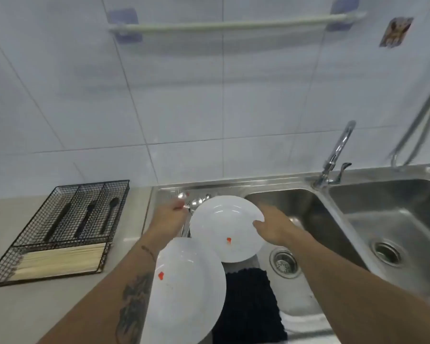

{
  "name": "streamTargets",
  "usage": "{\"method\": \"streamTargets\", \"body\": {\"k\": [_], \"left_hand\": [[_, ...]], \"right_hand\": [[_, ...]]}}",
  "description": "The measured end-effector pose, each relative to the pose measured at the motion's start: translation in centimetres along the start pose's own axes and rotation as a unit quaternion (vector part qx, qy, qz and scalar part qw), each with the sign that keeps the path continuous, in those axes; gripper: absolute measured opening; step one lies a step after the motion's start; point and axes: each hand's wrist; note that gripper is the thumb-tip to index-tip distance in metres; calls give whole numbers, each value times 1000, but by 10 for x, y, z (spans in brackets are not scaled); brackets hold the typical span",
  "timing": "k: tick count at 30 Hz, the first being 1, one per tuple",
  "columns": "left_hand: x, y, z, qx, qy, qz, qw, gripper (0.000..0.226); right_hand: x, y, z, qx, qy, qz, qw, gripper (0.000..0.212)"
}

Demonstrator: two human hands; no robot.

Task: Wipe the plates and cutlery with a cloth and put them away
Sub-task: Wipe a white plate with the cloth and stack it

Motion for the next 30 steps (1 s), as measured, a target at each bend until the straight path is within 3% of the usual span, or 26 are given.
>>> {"method": "streamTargets", "body": {"k": [6,8,14,16,20,24,28,30], "left_hand": [[33,-11,-22,-41,-12,-55,998,26],[38,-13,-28,-42,-32,-80,995,9],[51,-13,-35,-64,-54,-97,992,42],[55,-9,-37,-77,-41,-90,992,47],[62,-2,-36,-89,-44,-33,995,15],[68,3,-36,-97,-35,-6,995,20],[75,15,-36,-80,-30,25,996,5],[78,23,-35,-74,-15,60,995,22]], "right_hand": [[22,18,3,15,34,-55,998,48],[27,21,1,16,34,-84,996,51],[40,25,-9,22,41,-115,992,50],[42,25,-14,31,48,-127,990,44],[39,21,-19,64,64,-158,983,45],[28,19,-23,75,78,-175,979,45],[11,16,-26,74,104,-186,974,51],[3,13,-25,67,132,-194,970,50]]}}
Point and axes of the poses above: each hand's wrist, its own z-axis away from the middle knuckle, its own x-axis out of the palm, y = z × x, and after that the axes turned 5 degrees about y, right-handed
